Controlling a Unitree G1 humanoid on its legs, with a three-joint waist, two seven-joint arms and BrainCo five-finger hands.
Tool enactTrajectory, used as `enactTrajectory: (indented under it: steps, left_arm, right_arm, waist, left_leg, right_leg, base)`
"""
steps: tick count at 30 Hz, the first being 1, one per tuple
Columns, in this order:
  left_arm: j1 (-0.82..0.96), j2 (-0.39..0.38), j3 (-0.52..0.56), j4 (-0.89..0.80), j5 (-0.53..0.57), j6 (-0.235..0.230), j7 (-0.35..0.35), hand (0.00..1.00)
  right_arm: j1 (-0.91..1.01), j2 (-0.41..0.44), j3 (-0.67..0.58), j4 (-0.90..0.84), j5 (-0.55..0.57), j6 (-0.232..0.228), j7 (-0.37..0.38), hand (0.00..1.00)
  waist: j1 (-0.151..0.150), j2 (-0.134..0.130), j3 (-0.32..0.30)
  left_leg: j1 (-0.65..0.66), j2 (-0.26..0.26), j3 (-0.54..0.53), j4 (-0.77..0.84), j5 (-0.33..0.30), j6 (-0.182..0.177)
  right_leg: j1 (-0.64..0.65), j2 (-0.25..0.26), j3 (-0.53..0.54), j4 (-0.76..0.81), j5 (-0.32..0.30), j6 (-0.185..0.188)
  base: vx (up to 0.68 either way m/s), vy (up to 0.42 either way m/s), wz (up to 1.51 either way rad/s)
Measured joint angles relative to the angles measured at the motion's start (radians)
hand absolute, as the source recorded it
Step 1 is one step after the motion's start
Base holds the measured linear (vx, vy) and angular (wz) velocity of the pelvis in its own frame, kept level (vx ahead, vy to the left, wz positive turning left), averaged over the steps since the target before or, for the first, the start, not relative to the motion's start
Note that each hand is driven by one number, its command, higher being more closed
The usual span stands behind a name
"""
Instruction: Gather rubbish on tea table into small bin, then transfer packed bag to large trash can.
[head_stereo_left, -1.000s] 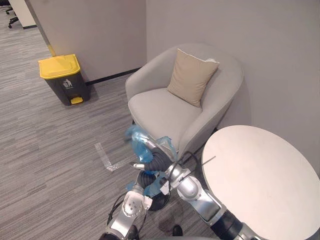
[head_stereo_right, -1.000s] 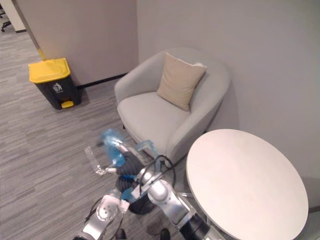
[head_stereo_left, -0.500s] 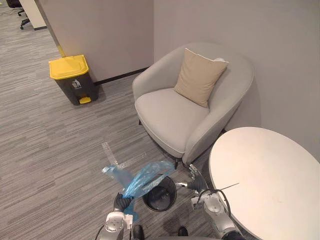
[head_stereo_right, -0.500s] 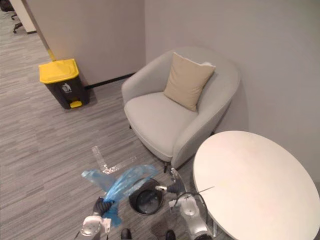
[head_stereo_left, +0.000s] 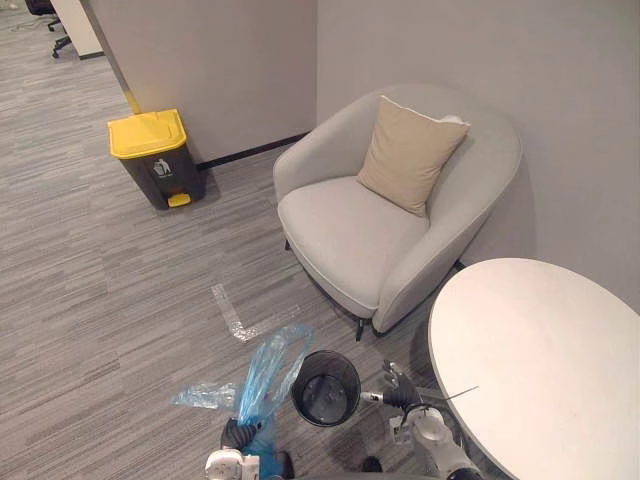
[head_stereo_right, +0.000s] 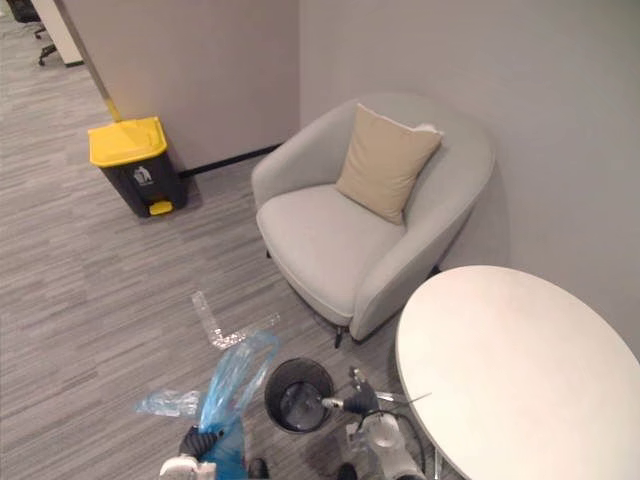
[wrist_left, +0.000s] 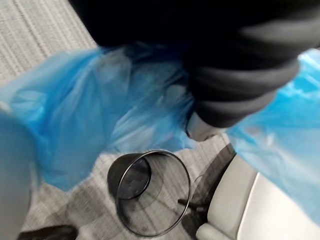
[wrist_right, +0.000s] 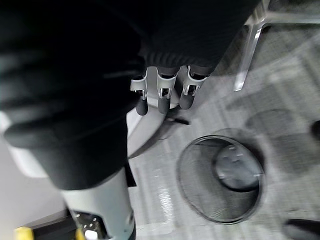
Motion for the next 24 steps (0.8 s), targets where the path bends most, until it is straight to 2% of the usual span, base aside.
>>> enactTrajectory:
  steps: [5, 7, 9, 10, 11, 12, 13, 14, 16, 17, 18, 19, 20, 21, 23, 24]
  left_arm:
    - [-0.022, -0.005, 0.002, 0.019, -0.009, 0.001, -0.018, 1.00]
    - [-0.038, -0.009, 0.022, 0.020, -0.012, 0.001, -0.018, 1.00]
    - [-0.065, -0.004, 0.030, 0.020, -0.023, 0.003, -0.018, 1.00]
    - [-0.080, -0.002, 0.031, 0.016, -0.031, 0.011, -0.018, 1.00]
    - [-0.085, 0.001, 0.034, 0.011, -0.032, 0.015, -0.019, 1.00]
    - [-0.086, 0.001, 0.039, 0.006, -0.033, 0.017, -0.019, 1.00]
    - [-0.084, 0.001, 0.038, -0.006, -0.035, 0.020, -0.019, 1.00]
    - [-0.072, 0.010, 0.038, -0.034, -0.037, 0.020, -0.019, 1.00]
    - [-0.063, 0.023, 0.040, -0.052, -0.038, 0.019, -0.018, 1.00]
    - [-0.064, 0.026, 0.041, -0.061, -0.049, 0.019, -0.016, 1.00]
    - [-0.069, 0.017, 0.040, -0.061, -0.059, 0.019, -0.015, 1.00]
    - [-0.070, 0.012, 0.039, -0.060, -0.063, 0.019, -0.015, 1.00]
    - [-0.076, -0.016, 0.036, -0.054, -0.078, 0.019, -0.014, 1.00]
    - [-0.086, -0.041, 0.029, -0.049, -0.087, 0.018, -0.013, 1.00]
    - [-0.082, -0.056, 0.027, -0.051, -0.089, 0.014, -0.012, 1.00]
    - [-0.079, -0.058, 0.027, -0.051, -0.089, 0.013, -0.011, 1.00]
  right_arm:
    - [-0.003, -0.001, -0.044, 0.043, -0.015, 0.018, -0.004, 0.00]
    - [-0.033, 0.000, -0.058, 0.058, -0.015, 0.022, -0.014, 0.00]
    - [-0.058, 0.001, -0.067, 0.074, -0.015, 0.027, -0.024, 0.00]
    - [-0.057, 0.004, -0.073, 0.074, -0.015, 0.036, -0.027, 0.00]
    - [-0.054, 0.003, -0.085, 0.071, -0.015, 0.042, -0.029, 0.00]
    - [-0.051, 0.005, -0.089, 0.069, -0.013, 0.043, -0.030, 0.00]
    - [-0.038, 0.009, -0.098, 0.069, -0.013, 0.043, -0.030, 0.00]
    - [-0.025, 0.021, -0.105, 0.069, -0.012, 0.043, -0.030, 0.00]
    - [-0.031, 0.029, -0.105, 0.065, -0.012, 0.043, -0.031, 0.00]
    - [-0.051, 0.029, -0.107, 0.058, -0.012, 0.042, -0.034, 0.00]
    - [-0.081, 0.022, -0.117, 0.036, -0.010, 0.039, -0.043, 0.00]
    - [-0.091, 0.018, -0.119, 0.030, -0.008, 0.038, -0.046, 0.00]
    - [-0.123, 0.016, -0.136, 0.016, -0.005, 0.032, -0.062, 0.00]
    - [-0.123, 0.005, -0.152, 0.009, -0.004, 0.033, -0.073, 0.00]
    - [-0.097, 0.000, -0.156, 0.009, -0.005, 0.042, -0.080, 0.00]
    - [-0.088, 0.000, -0.157, 0.009, -0.005, 0.043, -0.081, 0.00]
  waist:
    - [0.002, 0.005, 0.042]
    - [0.003, 0.007, 0.076]
    - [-0.001, -0.007, 0.104]
    - [0.001, -0.015, 0.112]
    - [-0.002, -0.015, 0.120]
    - [-0.006, -0.017, 0.127]
    - [-0.006, -0.016, 0.128]
    - [0.001, -0.027, 0.125]
    - [0.011, -0.042, 0.117]
    - [0.032, -0.057, 0.106]
    - [0.053, -0.044, 0.110]
    - [0.057, -0.034, 0.113]
    - [0.052, 0.007, 0.136]
    - [0.042, 0.053, 0.160]
    - [0.040, 0.074, 0.160]
    - [0.039, 0.078, 0.158]
  left_leg:
    - [0.011, 0.001, 0.023, 0.001, 0.000, 0.001]
    - [-0.006, 0.001, 0.048, 0.007, 0.005, 0.008]
    - [-0.061, 0.000, 0.054, 0.043, 0.000, 0.023]
    - [-0.104, 0.004, 0.050, 0.099, -0.026, 0.036]
    - [-0.124, 0.016, 0.047, 0.130, -0.044, 0.059]
    - [-0.126, 0.014, 0.035, 0.144, -0.044, 0.059]
    - [-0.121, 0.008, 0.010, 0.164, -0.044, 0.058]
    - [-0.124, -0.009, -0.042, 0.196, -0.041, 0.057]
    - [-0.159, -0.028, -0.065, 0.231, -0.041, 0.056]
    - [-0.218, -0.034, -0.069, 0.270, -0.037, 0.051]
    - [-0.263, -0.021, -0.070, 0.268, -0.015, 0.035]
    - [-0.276, -0.016, -0.072, 0.262, -0.003, 0.032]
    - [-0.309, -0.004, -0.094, 0.233, 0.044, 0.025]
    - [-0.311, 0.010, -0.129, 0.203, 0.084, 0.015]
    - [-0.289, 0.020, -0.158, 0.147, 0.122, -0.003]
    - [-0.282, 0.028, -0.156, 0.129, 0.106, -0.013]
  right_leg:
    - [-0.019, 0.000, 0.026, 0.028, -0.005, -0.001]
    - [-0.055, 0.001, 0.051, 0.061, -0.003, 0.000]
    - [-0.127, -0.007, 0.051, 0.119, -0.004, 0.001]
    - [-0.152, -0.015, 0.053, 0.148, -0.003, 0.004]
    - [-0.163, -0.022, 0.051, 0.229, -0.061, 0.009]
    - [-0.178, -0.028, 0.048, 0.348, -0.126, 0.001]
    - [-0.190, -0.034, 0.045, 0.499, -0.186, 0.011]
    - [-0.162, -0.035, 0.059, 0.697, -0.248, 0.034]
    - [-0.127, -0.033, 0.089, 0.717, -0.277, 0.038]
    - [-0.123, -0.027, 0.120, 0.629, -0.329, 0.011]
    - [-0.122, -0.009, 0.117, 0.532, -0.347, -0.008]
    - [-0.120, -0.004, 0.111, 0.502, -0.348, -0.010]
    - [-0.102, 0.011, 0.091, 0.415, -0.353, -0.033]
    - [-0.095, 0.033, 0.052, 0.402, -0.334, -0.053]
    - [-0.096, 0.046, 0.005, 0.417, -0.325, -0.068]
    - [-0.100, 0.049, -0.014, 0.417, -0.319, -0.079]
  base:
    - [-0.02, 0.020, -0.17]
    - [-0.05, 0.035, -0.30]
    - [-0.07, 0.029, -0.07]
    - [-0.06, 0.025, 0.22]
    - [-0.06, 0.021, 0.35]
    - [-0.03, -0.003, 0.57]
    - [0.02, -0.050, 1.02]
    - [0.04, -0.052, 1.00]
    - [-0.03, -0.093, 0.72]
    - [-0.14, -0.149, 0.26]
    - [-0.16, -0.131, 0.01]
    - [-0.19, -0.115, 0.07]
    - [-0.32, -0.101, 0.44]
    - [-0.28, -0.078, 0.58]
    - [-0.29, -0.094, 0.50]
    - [-0.36, -0.094, 0.49]
